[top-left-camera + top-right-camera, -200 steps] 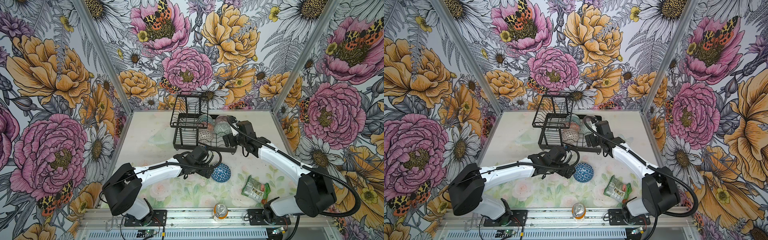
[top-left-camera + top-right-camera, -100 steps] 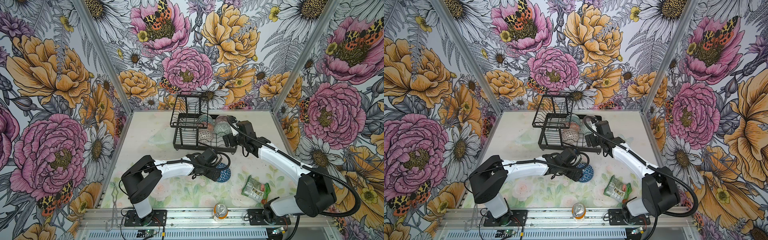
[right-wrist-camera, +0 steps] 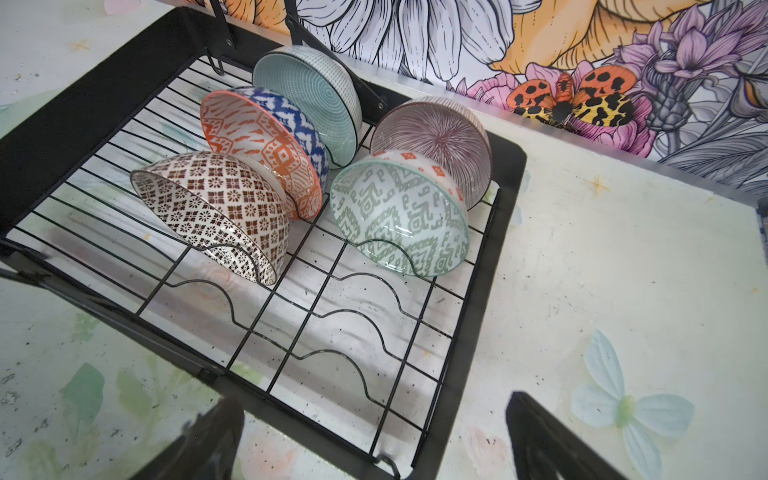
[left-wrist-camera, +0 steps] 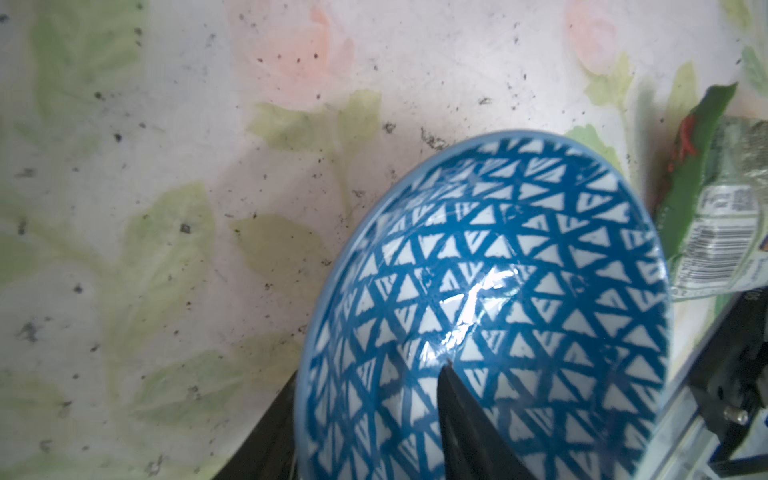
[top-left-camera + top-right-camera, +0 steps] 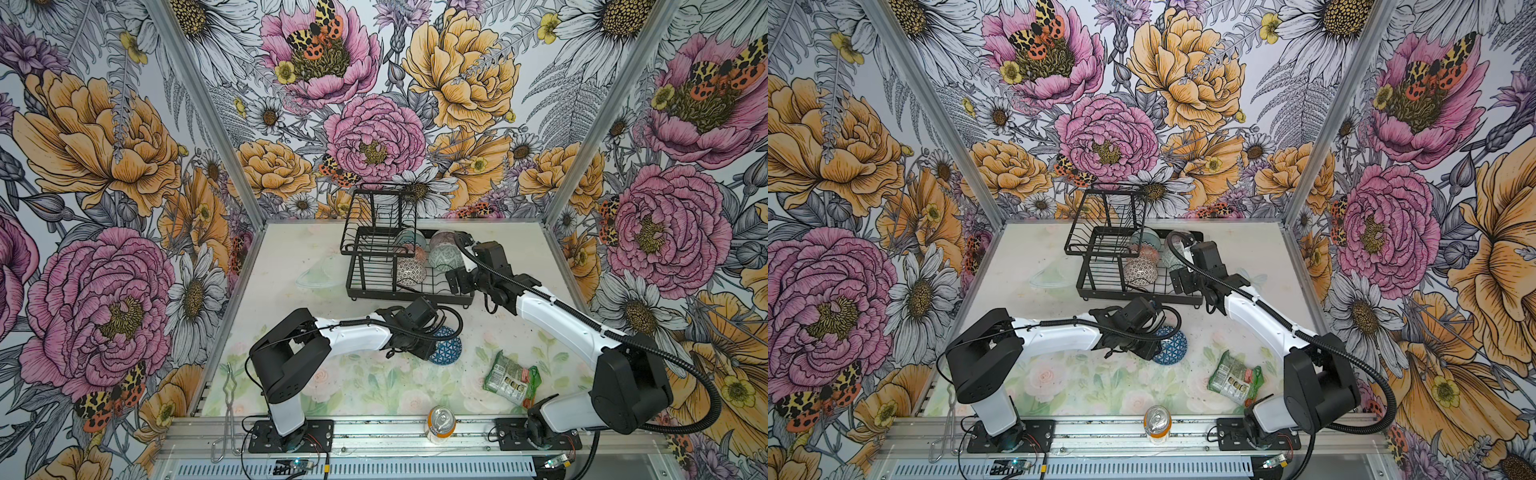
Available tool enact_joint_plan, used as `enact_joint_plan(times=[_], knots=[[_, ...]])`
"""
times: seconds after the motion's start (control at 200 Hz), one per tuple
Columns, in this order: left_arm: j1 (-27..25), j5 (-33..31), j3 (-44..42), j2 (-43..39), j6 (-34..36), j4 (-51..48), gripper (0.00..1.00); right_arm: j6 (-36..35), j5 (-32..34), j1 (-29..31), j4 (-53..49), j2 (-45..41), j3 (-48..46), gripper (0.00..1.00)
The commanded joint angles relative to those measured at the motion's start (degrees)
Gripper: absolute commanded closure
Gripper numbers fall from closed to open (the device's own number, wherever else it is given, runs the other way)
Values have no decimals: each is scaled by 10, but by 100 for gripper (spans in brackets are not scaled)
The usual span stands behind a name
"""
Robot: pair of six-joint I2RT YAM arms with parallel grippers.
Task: Load the bowls into the dish rack
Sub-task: 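Grasp the rim of the blue triangle-patterned bowl with the left gripper and lift, then carry the blue bowl toward the rack while the right gripper approaches it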
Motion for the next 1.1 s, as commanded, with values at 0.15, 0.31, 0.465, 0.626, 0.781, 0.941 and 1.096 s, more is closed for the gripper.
enact_joint_plan(times=[0.15, 0.31, 0.465, 0.626, 0.781, 0.941, 1.096], knots=[[-2, 4, 6, -6, -3, 10, 72, -2, -6, -3, 2, -1, 0, 0], [4, 1, -1, -20, -3, 10, 89, -1, -6, -4, 2, -9, -3, 0], [9, -1, -10, -37, 3, 10, 100, -2, -8, -4, 2, -20, -7, 1], [12, -9, -21, -62, 8, 10, 100, 2, -12, -5, 1, -35, -16, 1], [16, -15, -33, -100, 32, 6, 100, 9, -26, -5, 2, -60, -27, 1], [22, -37, -40, -146, 60, 6, 100, 14, -38, -5, 1, -93, -42, 1], [34, -88, -47, -190, 76, 35, 100, 20, -62, -5, 2, -136, -53, 0]])
